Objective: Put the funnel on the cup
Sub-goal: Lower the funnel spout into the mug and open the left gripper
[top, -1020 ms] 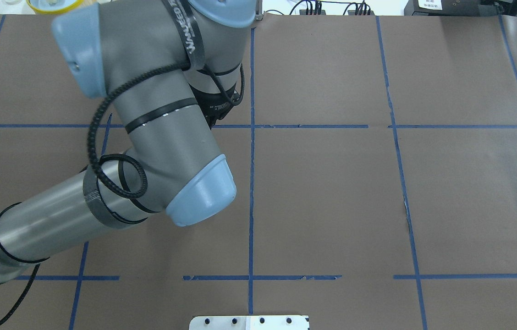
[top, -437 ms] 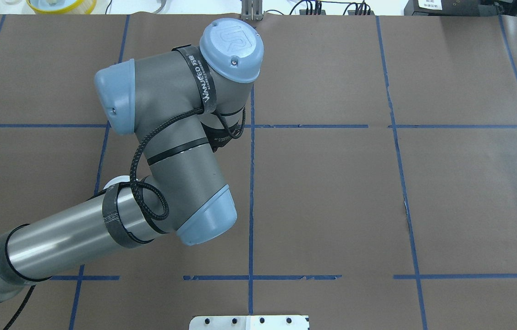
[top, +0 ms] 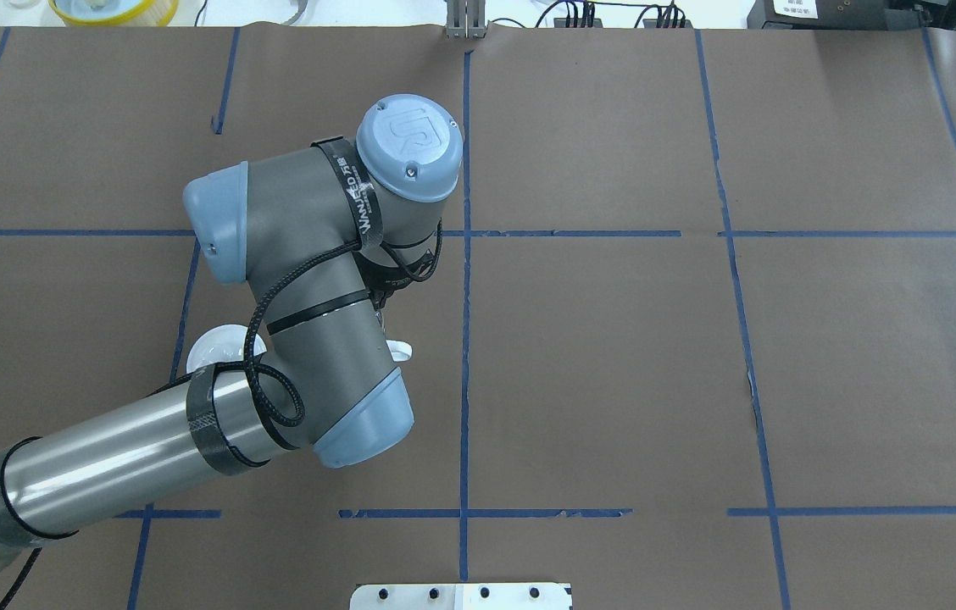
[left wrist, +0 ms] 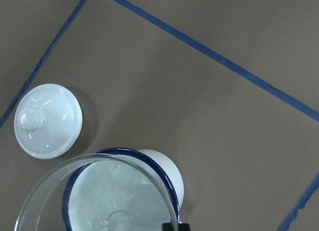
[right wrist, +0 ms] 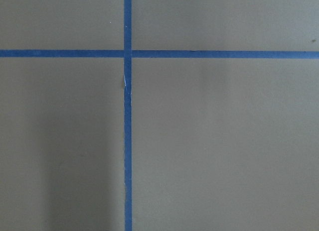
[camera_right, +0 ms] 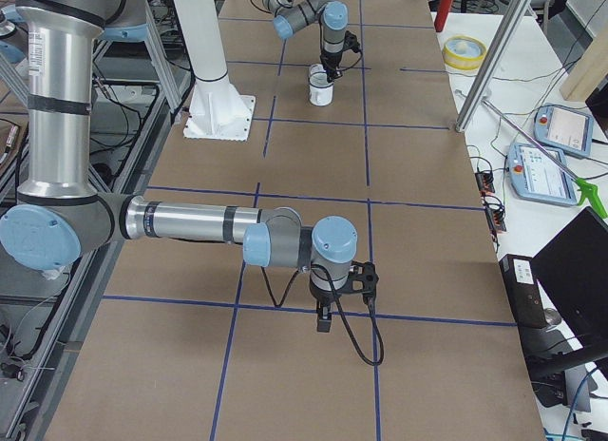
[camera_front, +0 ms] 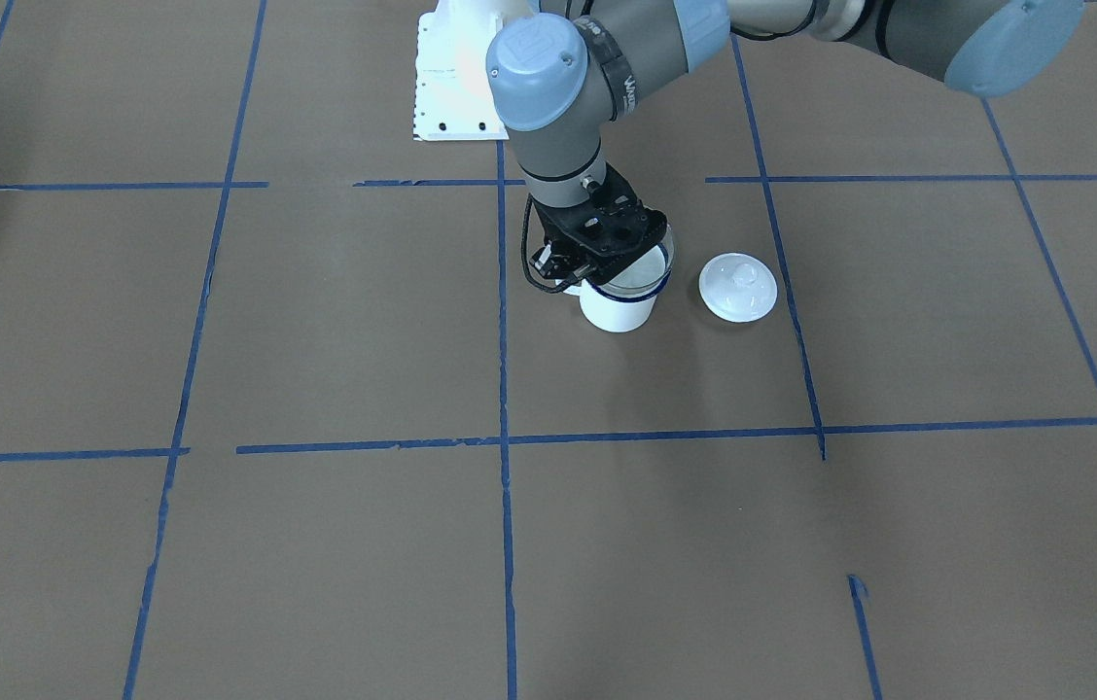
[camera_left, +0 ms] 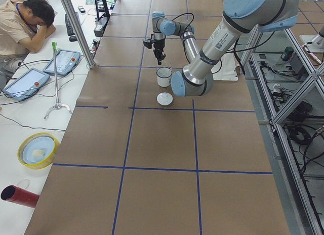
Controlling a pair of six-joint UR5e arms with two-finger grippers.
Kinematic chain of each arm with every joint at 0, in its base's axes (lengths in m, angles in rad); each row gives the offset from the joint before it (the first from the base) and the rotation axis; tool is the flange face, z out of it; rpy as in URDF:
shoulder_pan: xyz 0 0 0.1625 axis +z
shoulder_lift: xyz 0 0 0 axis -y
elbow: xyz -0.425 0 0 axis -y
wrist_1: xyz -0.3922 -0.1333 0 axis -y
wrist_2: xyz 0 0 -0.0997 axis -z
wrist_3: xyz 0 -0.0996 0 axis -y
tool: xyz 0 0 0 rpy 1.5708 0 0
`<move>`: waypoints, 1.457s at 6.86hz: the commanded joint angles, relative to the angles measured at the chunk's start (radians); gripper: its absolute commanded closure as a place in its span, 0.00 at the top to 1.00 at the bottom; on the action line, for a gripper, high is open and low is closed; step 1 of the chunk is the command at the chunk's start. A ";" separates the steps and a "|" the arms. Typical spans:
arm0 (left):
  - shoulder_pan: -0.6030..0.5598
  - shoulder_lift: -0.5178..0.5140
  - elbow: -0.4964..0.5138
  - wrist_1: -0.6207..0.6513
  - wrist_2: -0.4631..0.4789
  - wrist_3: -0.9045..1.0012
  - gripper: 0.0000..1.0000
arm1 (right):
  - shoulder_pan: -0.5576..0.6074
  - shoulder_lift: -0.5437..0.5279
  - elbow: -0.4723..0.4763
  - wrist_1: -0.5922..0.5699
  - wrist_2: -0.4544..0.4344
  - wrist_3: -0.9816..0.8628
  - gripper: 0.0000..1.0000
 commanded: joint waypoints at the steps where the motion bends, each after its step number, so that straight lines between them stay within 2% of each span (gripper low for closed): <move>1: 0.006 0.009 -0.002 -0.011 0.006 0.000 0.00 | 0.000 0.000 0.000 0.000 0.000 0.000 1.00; 3: 0.006 0.010 -0.009 -0.011 0.006 -0.002 0.00 | 0.000 0.000 0.000 0.000 0.000 0.000 1.00; 4: 0.006 0.010 -0.010 -0.011 0.006 -0.008 0.10 | 0.000 0.000 0.000 0.000 0.000 0.000 1.00; 5: 0.006 0.016 -0.012 -0.011 0.007 -0.012 0.53 | 0.000 0.000 0.000 0.000 0.000 0.000 1.00; 6: 0.006 0.021 -0.013 -0.011 0.009 -0.014 1.00 | 0.000 0.000 0.000 0.000 0.000 0.000 1.00; 7: 0.006 0.022 -0.016 -0.011 0.029 -0.011 1.00 | 0.000 0.000 0.000 0.000 0.000 0.000 1.00; 8: 0.002 0.030 -0.077 -0.008 0.037 0.001 1.00 | 0.000 0.000 0.000 0.000 0.000 0.000 1.00; 9: -0.006 0.103 -0.217 -0.010 0.038 0.030 1.00 | 0.000 0.000 0.000 0.000 0.000 0.000 1.00; 10: -0.056 0.166 -0.354 -0.011 0.032 0.197 1.00 | 0.000 0.000 0.000 0.000 0.000 0.000 1.00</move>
